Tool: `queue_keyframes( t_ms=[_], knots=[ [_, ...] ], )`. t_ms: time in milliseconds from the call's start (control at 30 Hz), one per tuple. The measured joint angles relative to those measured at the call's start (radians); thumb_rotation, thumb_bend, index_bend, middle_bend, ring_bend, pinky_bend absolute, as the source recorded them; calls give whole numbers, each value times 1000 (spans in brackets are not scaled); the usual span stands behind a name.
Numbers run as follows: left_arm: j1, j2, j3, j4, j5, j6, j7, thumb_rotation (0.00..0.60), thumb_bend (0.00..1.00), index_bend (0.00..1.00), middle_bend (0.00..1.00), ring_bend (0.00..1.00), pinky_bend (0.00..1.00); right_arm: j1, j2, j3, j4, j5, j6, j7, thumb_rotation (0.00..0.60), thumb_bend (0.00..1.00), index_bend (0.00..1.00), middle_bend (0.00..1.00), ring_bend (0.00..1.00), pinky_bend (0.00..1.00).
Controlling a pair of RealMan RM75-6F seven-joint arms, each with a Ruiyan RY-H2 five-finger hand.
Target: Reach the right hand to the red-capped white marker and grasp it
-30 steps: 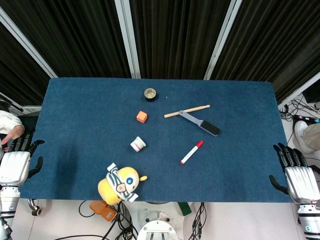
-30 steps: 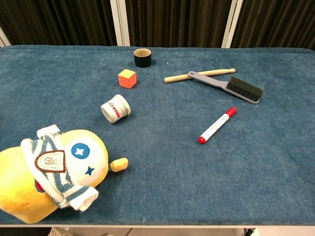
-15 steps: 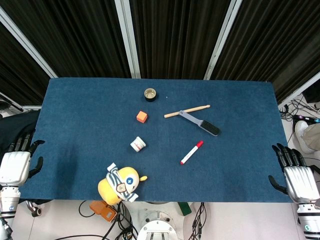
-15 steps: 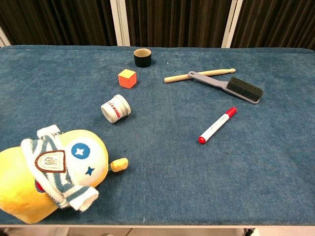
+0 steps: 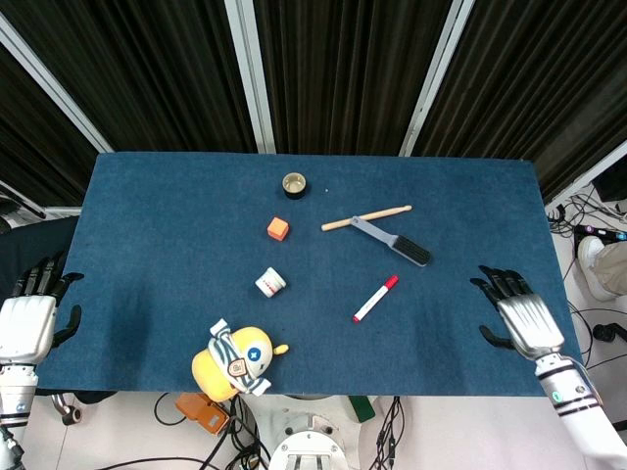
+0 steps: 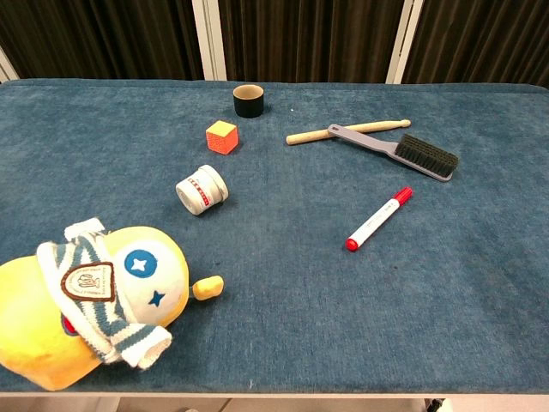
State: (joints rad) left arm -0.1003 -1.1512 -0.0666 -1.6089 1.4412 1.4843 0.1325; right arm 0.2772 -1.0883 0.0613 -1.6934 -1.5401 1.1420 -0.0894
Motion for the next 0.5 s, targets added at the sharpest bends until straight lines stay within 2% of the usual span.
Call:
queue_keyframes(
  t_ms=[233,500],
  knots=[
    [0,1,-1,1,-2,-1,-2,600,447,259,0,0,117,171,-103,47,73,41,-195,11,600,414,320,105,145,141],
    [-1,1,-2,4,-2,-3,-1,600,446,259,0,0,118,298,-233,89,168,102,-304,14,600,414,369,105,145,142]
  ],
)
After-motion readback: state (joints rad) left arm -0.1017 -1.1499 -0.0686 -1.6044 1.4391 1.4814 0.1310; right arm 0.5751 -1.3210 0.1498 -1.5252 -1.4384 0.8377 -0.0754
